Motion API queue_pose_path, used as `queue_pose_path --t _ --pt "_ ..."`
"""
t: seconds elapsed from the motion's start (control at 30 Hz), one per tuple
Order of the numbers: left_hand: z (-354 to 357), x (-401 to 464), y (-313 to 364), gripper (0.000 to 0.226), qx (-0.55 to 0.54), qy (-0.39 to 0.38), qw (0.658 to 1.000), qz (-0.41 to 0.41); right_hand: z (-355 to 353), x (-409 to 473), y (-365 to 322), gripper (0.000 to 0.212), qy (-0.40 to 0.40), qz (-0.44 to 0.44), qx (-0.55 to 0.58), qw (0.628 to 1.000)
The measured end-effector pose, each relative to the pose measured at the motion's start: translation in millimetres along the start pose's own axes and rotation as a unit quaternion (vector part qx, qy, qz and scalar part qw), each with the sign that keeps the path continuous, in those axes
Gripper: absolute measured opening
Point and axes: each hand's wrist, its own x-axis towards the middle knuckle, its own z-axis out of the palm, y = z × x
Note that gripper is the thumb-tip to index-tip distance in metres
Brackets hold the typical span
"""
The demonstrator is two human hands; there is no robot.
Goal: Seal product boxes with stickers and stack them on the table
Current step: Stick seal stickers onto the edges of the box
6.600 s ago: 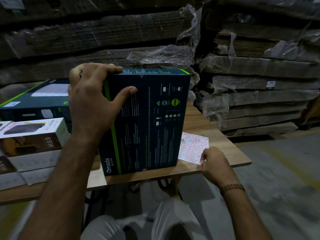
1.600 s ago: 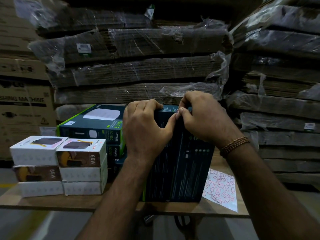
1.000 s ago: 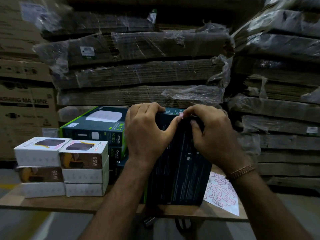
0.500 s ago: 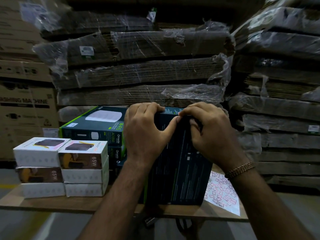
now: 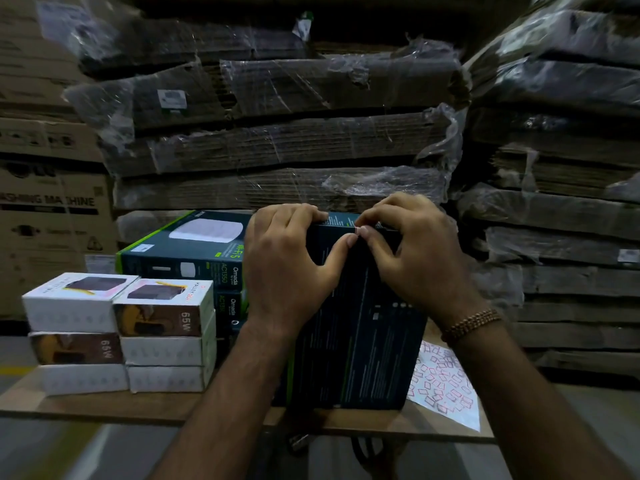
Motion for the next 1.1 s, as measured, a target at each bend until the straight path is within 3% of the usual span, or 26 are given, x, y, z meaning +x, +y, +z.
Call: queue_pose_path --t 0.23,0.7,0.83,1.1 --pt "-2 0 -2 0.042 -0.003 -0.010 1.000 0.006 -2 4 6 0.016 0.017 0.010 0.078 0.997" --pt "-3 -1 -2 0.044 -0.005 -0.011 1.000 0.005 -8 6 10 0.010 -0.035 0.012 0.093 0.995" --pt "-3 -2 -2 0.044 -0.004 -0.012 1.000 0.005 -7 8 9 0.010 -0.011 0.033 0.117 0.992" --pt "-2 -2 -2 0.044 -0.001 -0.014 1.000 0.005 1 8 6 0.010 0.005 0.013 0.057 0.998"
